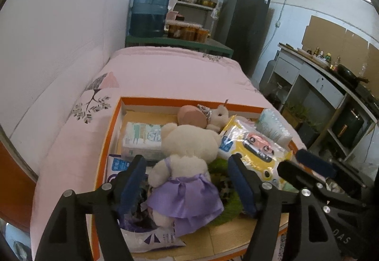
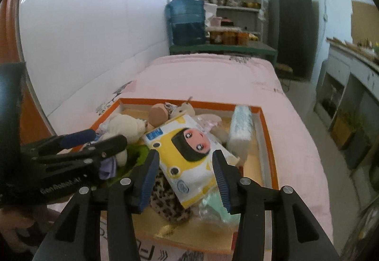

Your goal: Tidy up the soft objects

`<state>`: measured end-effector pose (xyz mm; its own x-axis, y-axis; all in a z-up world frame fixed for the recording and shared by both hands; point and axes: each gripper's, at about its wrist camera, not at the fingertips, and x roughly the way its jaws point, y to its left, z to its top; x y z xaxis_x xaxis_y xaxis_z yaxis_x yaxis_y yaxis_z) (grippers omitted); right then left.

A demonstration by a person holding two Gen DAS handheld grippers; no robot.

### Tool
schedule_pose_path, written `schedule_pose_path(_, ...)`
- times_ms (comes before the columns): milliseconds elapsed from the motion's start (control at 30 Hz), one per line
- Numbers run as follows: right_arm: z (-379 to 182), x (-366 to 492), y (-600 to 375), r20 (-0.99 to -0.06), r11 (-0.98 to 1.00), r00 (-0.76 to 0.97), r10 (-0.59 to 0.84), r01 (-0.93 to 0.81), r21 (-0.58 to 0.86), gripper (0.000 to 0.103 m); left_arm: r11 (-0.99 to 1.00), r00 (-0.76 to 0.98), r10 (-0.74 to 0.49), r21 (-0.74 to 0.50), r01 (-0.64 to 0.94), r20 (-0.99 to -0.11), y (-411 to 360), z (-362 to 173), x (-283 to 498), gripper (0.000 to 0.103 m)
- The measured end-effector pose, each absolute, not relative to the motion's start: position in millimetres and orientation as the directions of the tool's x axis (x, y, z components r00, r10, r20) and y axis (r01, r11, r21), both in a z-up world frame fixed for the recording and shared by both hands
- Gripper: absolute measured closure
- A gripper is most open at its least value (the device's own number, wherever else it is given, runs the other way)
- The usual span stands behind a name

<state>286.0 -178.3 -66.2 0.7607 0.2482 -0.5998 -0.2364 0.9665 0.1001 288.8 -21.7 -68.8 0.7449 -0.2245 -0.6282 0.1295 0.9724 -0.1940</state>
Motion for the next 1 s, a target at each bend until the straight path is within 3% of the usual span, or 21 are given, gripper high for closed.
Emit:
schedule_pose_path(267, -63.4, 264.3, -206.8, -0.608, 0.968, 0.754, 0.248, -0.163, 0.192, 0.055, 0.969, 0.765, -0.241, -0.198, 0.15, -0.597, -24.0, -54.6, 275.5, 0.031)
schedule_pose_path(400, -58.1, 250.6, -208.8, -0.607, 0.966, 0.753, 0.253, -0.169, 0.194, 0.049, 0.967, 0.775, -0.248, -0.195, 0.164, -0.581, -27.2, -48.1, 265.0, 0.031)
schedule_pose_path(1000, -51.9, 203.8, -201.2, -0.615, 0.968, 0.748, 0.249, -0.176, 0.177, 0.049, 0.96, 0.775, -0.262, -0.239, 0.147, -0.575, -24.2, -41.7, 208.9, 0.031)
